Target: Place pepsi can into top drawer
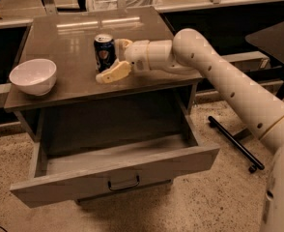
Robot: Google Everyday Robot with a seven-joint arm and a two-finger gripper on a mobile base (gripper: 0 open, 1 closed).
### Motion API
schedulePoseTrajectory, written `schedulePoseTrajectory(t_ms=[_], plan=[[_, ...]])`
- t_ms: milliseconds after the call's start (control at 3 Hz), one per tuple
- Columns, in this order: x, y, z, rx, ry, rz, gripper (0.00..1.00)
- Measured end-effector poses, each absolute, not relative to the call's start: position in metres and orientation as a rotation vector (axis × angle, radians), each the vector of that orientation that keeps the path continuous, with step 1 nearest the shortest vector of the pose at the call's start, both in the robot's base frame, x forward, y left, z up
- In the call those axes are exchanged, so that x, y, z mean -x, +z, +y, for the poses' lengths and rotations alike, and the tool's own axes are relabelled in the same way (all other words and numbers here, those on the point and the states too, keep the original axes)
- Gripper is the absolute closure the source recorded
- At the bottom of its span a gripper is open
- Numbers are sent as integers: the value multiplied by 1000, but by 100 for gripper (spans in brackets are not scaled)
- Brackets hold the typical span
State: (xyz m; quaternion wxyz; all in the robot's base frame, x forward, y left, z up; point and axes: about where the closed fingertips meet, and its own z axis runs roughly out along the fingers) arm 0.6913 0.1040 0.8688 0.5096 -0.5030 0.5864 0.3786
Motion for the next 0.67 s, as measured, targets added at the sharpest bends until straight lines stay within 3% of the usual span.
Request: schedulePoseTrajectory(t_ms=[667], plan=[[-720,883,133,1105,893,1319,0]])
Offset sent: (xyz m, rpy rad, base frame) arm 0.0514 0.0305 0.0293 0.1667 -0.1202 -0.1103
